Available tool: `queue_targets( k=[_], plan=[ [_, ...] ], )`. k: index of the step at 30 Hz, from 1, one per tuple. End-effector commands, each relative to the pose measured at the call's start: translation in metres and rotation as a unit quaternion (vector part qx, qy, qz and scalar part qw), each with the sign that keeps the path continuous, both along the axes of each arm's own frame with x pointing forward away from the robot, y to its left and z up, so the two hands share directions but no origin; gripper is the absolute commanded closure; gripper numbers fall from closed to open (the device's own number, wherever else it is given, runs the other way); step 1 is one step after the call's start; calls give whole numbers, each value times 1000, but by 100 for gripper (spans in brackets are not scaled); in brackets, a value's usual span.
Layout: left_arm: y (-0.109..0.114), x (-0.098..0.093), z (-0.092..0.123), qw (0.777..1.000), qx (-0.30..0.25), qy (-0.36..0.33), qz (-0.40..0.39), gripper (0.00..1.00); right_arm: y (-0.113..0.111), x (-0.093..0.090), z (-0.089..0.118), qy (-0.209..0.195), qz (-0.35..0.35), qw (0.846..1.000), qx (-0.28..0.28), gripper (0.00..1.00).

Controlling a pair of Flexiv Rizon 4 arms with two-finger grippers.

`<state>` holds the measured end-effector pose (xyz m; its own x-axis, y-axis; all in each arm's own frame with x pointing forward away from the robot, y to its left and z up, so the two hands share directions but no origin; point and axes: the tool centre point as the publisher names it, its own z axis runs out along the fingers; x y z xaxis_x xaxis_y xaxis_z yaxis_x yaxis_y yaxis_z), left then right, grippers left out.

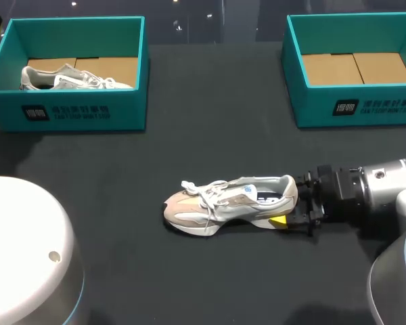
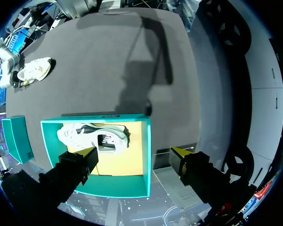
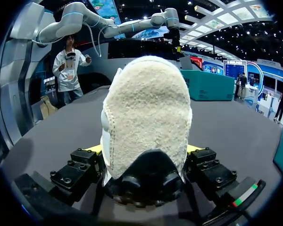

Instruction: Take the shoe out of the shoebox, open the shoe tongue, remove and reinsert the insole, then place the shoe into the shoebox

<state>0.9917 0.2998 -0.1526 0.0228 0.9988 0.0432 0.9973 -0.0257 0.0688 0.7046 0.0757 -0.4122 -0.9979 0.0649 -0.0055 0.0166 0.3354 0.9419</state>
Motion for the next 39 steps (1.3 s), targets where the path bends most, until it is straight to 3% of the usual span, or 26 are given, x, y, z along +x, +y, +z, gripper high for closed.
queue_targets(
  k=[1,3,5,7,15,16,29,31,39],
  plan=[
    [-9,-14,9,999,1,6,46,0,-2,0,0,1,0,1000,-3,100],
    [-21,-24,11,989,29,27,141,0,-2,0,0,1,0,1000,-3,100],
    [-31,-35,9,966,75,46,244,0,-2,0,0,1,0,1000,-3,100],
    [-40,-51,9,945,87,74,306,0,-2,0,0,1,0,1000,-3,100],
    [-79,-105,13,863,20,118,491,0,-2,0,0,1,0,1000,-3,100],
    [-84,-112,14,864,19,109,492,0,-2,0,0,1,0,1000,-3,100],
    [-84,-112,14,864,19,109,492,0,-2,0,0,1,0,1000,-3,100],
    [-92,-121,14,841,21,106,530,0,-2,0,0,1,0,1000,-3,100],
    [-140,-162,17,665,21,90,741,0,-2,0,0,1,0,1000,-3,100]
  ],
)
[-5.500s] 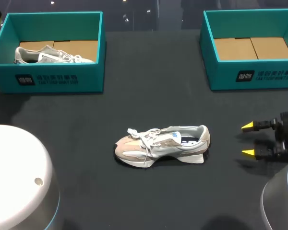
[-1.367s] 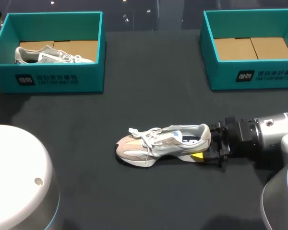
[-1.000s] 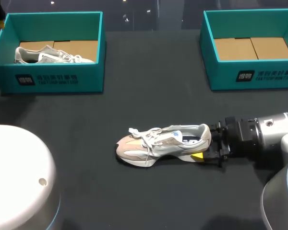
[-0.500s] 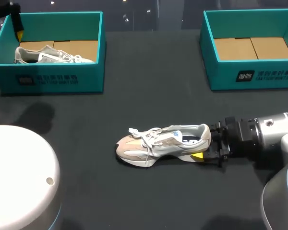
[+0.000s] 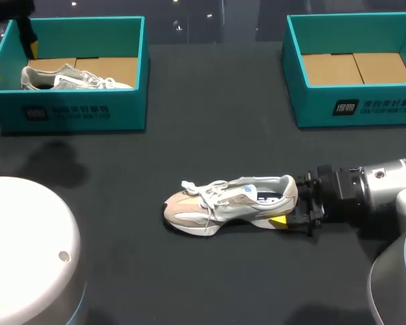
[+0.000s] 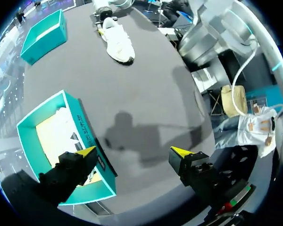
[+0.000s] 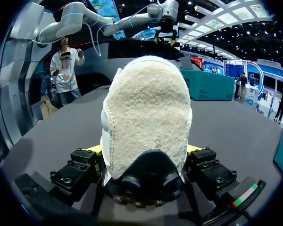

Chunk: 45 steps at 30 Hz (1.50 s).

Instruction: Take the shoe out of the shoebox, open the shoe tongue, remove and reinsert the insole, then place the shoe into the shoebox

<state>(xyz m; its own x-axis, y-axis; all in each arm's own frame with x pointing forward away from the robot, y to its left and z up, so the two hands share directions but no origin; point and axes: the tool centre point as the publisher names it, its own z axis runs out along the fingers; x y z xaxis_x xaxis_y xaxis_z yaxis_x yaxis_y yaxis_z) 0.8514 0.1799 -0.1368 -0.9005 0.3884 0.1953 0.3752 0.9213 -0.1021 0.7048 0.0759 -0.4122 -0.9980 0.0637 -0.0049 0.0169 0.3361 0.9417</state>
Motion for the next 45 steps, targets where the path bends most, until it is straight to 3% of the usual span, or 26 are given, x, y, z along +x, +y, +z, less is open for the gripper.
queue_targets(
  k=[1,6,8,9,22,26,29,34,36,45],
  plan=[
    [-27,-28,1,965,49,-18,258,0,-2,0,0,0,-1,1000,-2,100],
    [-57,-60,-5,921,81,-14,382,0,-2,0,0,0,-1,1000,-2,100],
    [-67,-72,-7,910,86,-34,404,0,-2,0,0,0,-1,1000,-2,100],
    [-77,-83,-7,909,89,-85,398,0,-2,0,0,0,-1,1000,-2,100],
    [-77,-83,-7,909,89,-85,398,0,-2,0,0,0,-1,1000,-2,100],
    [-101,-98,-8,872,87,-80,475,0,-2,0,0,0,-1,1000,-2,100],
    [-124,-106,-11,832,102,-93,537,0,-2,0,0,0,-1,1000,-2,100],
    [-166,-123,-21,736,111,-146,652,0,-2,0,0,0,-1,1000,-2,100],
    [-183,-134,-29,731,101,-179,650,0,-2,0,0,0,-1,1000,-2,100],
    [-183,-134,-29,731,101,-179,650,0,-2,0,0,0,-1,1000,-2,100]
  ],
)
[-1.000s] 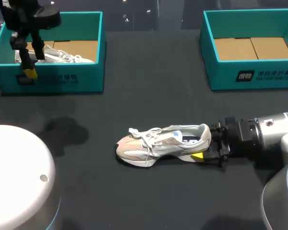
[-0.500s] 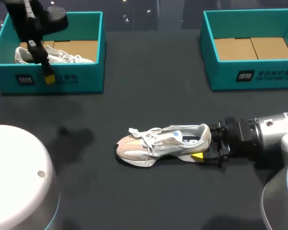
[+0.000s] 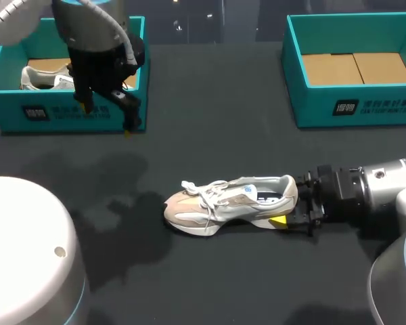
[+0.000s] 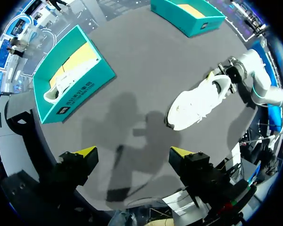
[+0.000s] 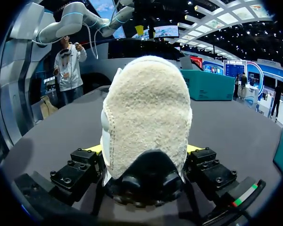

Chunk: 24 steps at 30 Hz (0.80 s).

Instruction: Take the shoe out of the shoebox, open the shoe tongue, remove and reinsert the insole, then place the shoe into the shoebox

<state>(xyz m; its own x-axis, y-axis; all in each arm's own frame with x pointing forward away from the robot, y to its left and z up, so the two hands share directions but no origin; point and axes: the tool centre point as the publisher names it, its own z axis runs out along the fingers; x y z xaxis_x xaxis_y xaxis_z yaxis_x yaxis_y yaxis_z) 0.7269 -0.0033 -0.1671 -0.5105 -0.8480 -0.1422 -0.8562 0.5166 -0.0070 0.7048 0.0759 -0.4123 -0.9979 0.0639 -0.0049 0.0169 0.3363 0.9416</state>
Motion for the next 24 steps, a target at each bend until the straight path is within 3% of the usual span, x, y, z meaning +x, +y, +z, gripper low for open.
queue_targets(
  k=[1,4,13,19,24],
  plan=[
    [1,-9,1,999,24,-24,7,0,-2,0,0,0,-1,1000,-2,100],
    [1,-9,1,999,24,-24,7,0,-2,0,0,0,-1,1000,-2,100],
    [-57,-27,-20,982,70,-25,174,0,-2,0,0,0,-1,1000,-2,100],
    [-93,-29,-33,976,49,-18,212,0,-2,0,0,0,-1,1000,-2,100],
    [-127,-23,-35,974,29,35,220,0,-2,0,0,0,-1,1000,-2,100]
  ],
)
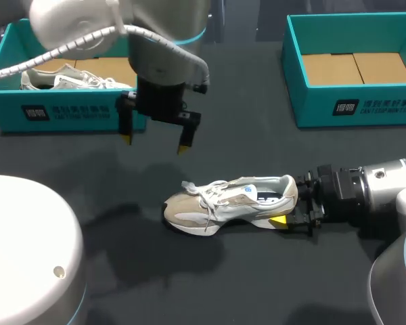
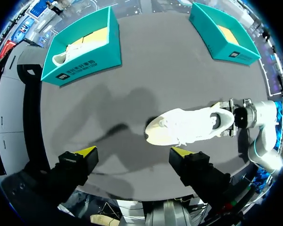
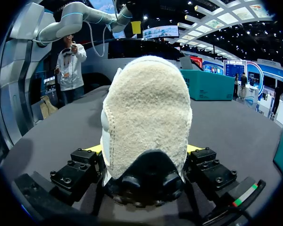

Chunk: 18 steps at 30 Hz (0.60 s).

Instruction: Take the shoe out of the shoebox, open the shoe tongue, remove and reinsert the insole, then place the shoe into the shoebox

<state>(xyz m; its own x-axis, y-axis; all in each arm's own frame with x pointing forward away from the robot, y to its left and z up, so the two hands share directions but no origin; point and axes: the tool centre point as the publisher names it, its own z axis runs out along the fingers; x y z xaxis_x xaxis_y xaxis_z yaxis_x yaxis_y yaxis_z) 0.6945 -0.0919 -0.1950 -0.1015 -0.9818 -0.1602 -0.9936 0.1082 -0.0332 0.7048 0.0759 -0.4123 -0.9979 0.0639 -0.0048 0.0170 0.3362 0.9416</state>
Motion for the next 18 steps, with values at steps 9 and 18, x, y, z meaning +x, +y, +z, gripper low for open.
queue_targets(
  k=[9,18],
  plan=[
    [-44,9,-7,998,11,61,1,0,-2,0,0,0,-1,1000,-2,100],
    [-65,9,-20,998,2,57,5,0,-2,0,0,0,-1,1000,-2,100]
  ],
)
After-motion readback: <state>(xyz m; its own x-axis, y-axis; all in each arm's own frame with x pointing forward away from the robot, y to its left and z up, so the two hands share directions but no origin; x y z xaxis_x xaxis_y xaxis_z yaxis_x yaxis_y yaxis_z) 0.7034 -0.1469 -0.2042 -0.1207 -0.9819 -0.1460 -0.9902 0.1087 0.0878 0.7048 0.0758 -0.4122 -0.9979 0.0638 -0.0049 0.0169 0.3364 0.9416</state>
